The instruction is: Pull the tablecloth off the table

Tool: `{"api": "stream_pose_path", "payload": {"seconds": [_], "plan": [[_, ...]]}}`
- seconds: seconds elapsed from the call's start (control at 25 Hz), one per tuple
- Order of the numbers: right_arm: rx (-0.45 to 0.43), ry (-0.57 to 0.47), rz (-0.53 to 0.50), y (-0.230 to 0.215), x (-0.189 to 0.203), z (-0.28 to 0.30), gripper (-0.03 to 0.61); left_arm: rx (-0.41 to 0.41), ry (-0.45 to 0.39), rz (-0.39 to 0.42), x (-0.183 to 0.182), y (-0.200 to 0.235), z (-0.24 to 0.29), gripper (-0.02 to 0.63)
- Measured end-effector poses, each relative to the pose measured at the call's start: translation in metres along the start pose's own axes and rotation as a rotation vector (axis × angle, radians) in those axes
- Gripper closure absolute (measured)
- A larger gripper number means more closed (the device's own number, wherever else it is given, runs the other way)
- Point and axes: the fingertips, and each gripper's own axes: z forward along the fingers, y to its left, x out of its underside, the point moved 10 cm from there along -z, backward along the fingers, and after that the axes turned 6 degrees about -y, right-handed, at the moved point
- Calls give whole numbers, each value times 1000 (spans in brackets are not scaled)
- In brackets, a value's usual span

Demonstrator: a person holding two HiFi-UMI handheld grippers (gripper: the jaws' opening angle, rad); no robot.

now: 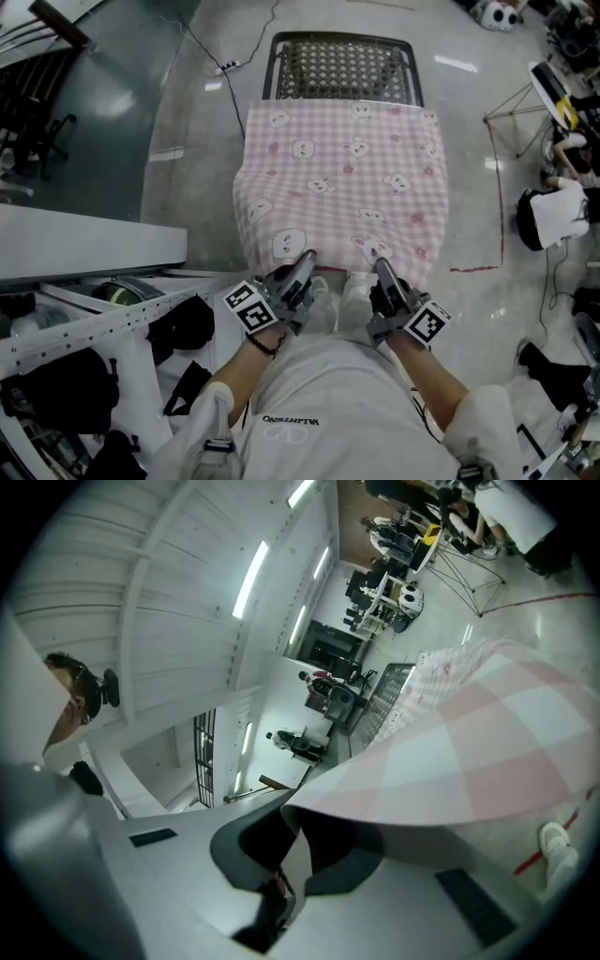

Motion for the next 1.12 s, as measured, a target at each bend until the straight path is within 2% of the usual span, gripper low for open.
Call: {"api": "stream_pose_path", "payload": {"seconds": [0.16, 0.8, 1.12], "plan": [[15, -10, -8, 9, -2, -6, 568, 21, 5, 4, -7, -13, 2, 611], [-153, -123, -154, 92, -31, -18, 568, 222, -40, 46, -58, -83, 16, 611], [-178, -153, -151, 118, -38, -29, 568, 272, -42, 32, -67, -107, 15, 611]]}}
